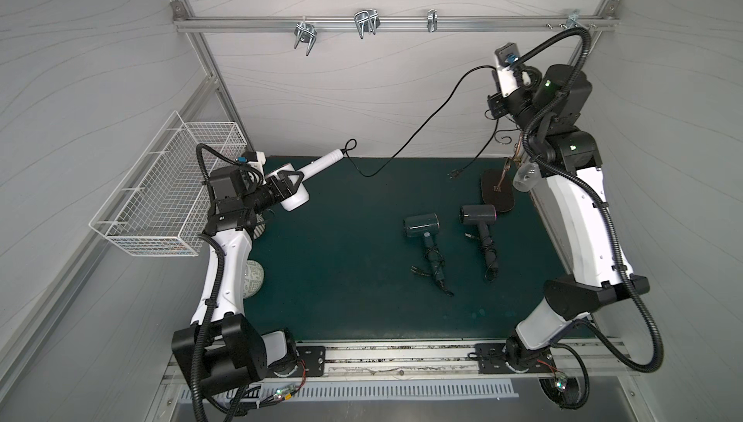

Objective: Wrap the cord around the hair dryer
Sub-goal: Wrap the power cord around the hair dryer.

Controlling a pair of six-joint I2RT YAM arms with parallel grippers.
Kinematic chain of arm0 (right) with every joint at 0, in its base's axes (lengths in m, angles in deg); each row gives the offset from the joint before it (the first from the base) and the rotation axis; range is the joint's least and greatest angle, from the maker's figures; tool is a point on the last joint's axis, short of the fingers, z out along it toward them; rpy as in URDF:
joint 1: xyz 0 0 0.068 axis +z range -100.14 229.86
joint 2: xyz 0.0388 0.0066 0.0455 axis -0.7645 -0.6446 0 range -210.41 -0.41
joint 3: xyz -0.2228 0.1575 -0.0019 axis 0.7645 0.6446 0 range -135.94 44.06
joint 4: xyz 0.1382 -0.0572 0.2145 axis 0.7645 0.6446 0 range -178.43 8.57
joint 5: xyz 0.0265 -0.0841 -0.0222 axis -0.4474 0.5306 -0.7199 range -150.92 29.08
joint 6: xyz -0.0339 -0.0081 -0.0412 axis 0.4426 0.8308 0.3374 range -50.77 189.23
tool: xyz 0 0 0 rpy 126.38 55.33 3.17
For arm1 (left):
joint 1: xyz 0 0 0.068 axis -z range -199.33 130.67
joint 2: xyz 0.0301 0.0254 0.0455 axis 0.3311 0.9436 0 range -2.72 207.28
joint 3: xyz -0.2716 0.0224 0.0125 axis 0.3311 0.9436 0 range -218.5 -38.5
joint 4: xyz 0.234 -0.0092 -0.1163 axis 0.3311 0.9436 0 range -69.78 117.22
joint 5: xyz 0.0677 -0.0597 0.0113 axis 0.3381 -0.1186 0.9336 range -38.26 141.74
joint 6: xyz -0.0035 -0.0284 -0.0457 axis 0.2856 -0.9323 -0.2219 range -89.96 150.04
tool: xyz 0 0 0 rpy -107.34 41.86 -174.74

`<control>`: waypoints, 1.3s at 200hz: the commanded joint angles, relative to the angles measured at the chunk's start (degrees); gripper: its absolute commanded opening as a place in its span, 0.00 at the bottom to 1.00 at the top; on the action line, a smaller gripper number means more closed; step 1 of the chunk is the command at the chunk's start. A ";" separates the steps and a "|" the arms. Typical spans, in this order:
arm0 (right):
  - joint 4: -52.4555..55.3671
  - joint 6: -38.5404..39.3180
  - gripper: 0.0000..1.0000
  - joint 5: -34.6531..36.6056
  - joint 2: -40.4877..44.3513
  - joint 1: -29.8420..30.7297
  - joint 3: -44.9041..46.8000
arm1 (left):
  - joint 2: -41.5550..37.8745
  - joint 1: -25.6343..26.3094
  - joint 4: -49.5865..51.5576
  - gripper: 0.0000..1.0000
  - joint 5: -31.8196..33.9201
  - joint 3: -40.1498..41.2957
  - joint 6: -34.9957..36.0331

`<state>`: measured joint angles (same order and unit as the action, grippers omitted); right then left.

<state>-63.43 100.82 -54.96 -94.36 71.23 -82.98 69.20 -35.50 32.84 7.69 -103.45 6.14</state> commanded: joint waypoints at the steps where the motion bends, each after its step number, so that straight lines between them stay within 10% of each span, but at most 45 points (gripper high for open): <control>1: 3.64 7.88 0.00 -8.22 1.00 8.10 3.67 | 0.82 1.57 -5.34 0.00 -6.10 -9.11 0.17; 99: 12.82 21.14 0.00 -14.18 -8.01 23.42 -8.79 | 3.84 15.79 13.28 0.00 -4.38 -11.67 15.89; 208: 5.92 28.13 0.00 -11.17 -11.73 22.88 -16.98 | 4.63 27.90 25.76 0.00 4.28 -8.90 26.93; 260: 0.36 22.39 0.00 -18.29 -17.52 15.36 -18.10 | 1.76 31.28 24.86 0.00 -4.04 -7.04 28.51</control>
<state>-58.65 125.96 -68.73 -109.09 90.33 -100.69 73.77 -4.61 60.86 10.48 -110.44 32.26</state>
